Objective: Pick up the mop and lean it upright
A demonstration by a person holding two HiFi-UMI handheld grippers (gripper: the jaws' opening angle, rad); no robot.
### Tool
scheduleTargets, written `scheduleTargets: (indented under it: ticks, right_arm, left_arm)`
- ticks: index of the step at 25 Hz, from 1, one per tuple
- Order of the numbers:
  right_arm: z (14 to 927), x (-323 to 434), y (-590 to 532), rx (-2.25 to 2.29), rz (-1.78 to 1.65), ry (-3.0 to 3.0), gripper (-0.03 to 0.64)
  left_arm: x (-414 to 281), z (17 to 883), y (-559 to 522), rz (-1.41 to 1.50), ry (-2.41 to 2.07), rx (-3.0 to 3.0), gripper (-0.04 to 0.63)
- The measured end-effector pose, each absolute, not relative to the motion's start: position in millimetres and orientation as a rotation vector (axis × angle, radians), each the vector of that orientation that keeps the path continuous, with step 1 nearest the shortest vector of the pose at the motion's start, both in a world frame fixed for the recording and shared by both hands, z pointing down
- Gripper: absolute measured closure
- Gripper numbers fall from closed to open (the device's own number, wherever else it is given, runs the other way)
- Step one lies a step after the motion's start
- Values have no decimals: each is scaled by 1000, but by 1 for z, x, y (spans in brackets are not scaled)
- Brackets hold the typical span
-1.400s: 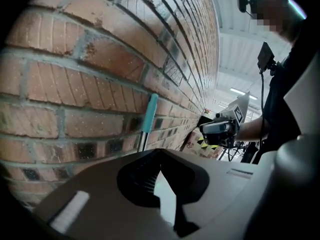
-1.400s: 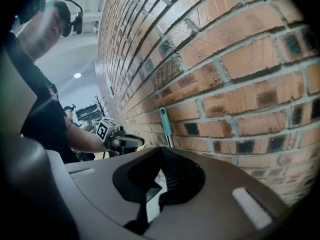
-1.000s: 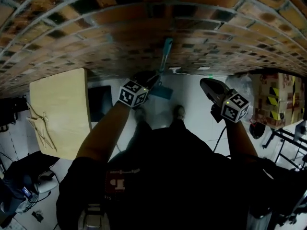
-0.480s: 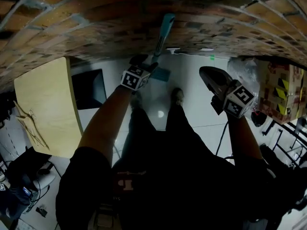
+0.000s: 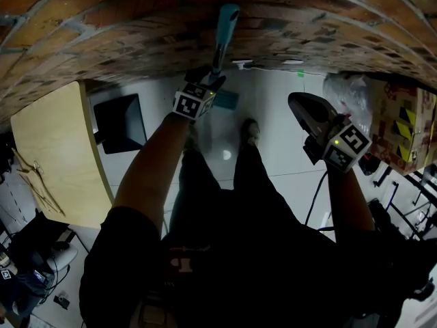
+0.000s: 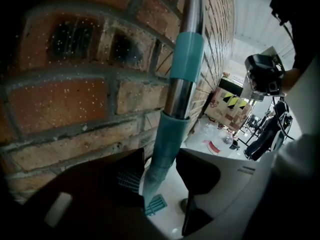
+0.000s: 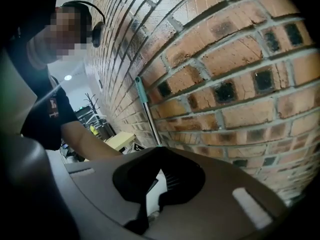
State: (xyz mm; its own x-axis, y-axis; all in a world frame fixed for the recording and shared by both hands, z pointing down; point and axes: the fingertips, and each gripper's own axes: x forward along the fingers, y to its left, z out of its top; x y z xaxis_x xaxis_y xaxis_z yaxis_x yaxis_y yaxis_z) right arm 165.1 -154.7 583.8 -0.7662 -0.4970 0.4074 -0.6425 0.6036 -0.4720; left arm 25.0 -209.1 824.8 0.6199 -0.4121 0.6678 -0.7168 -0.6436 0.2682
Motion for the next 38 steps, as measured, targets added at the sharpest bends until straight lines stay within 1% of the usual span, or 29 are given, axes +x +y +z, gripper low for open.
scheduleTargets:
  ticks: [2, 3, 4, 16, 20, 25, 34, 38]
  right_arm:
    - [586, 168, -153, 945, 910, -2596, 603]
    - [587, 169, -152, 948, 912, -2597, 603]
    - [587, 170, -151, 949, 913, -2597, 603]
    - [580, 170, -150, 950, 907, -2600, 603]
    - [570, 167, -150, 940, 890, -2623, 603]
    - [541, 158, -153, 925, 841, -2664, 603]
    - [472, 153, -158, 943, 722, -2715, 603]
    - [445, 151, -169, 958, 653, -2744, 603]
  left_arm:
    - [27, 824, -211, 777, -883, 2355, 426]
    - [29, 821, -212, 781, -875, 2386, 457]
    - [31, 819, -212, 789, -869, 2411, 462]
    - [18, 796, -213, 830, -895, 2399, 466]
    - [16, 762, -205, 848, -870, 2414, 466]
    - [11, 718, -197, 788, -853, 2412, 466]
    - [16, 607, -185, 730, -818, 2440, 466]
    - [14, 560, -197, 716, -837, 2464, 466]
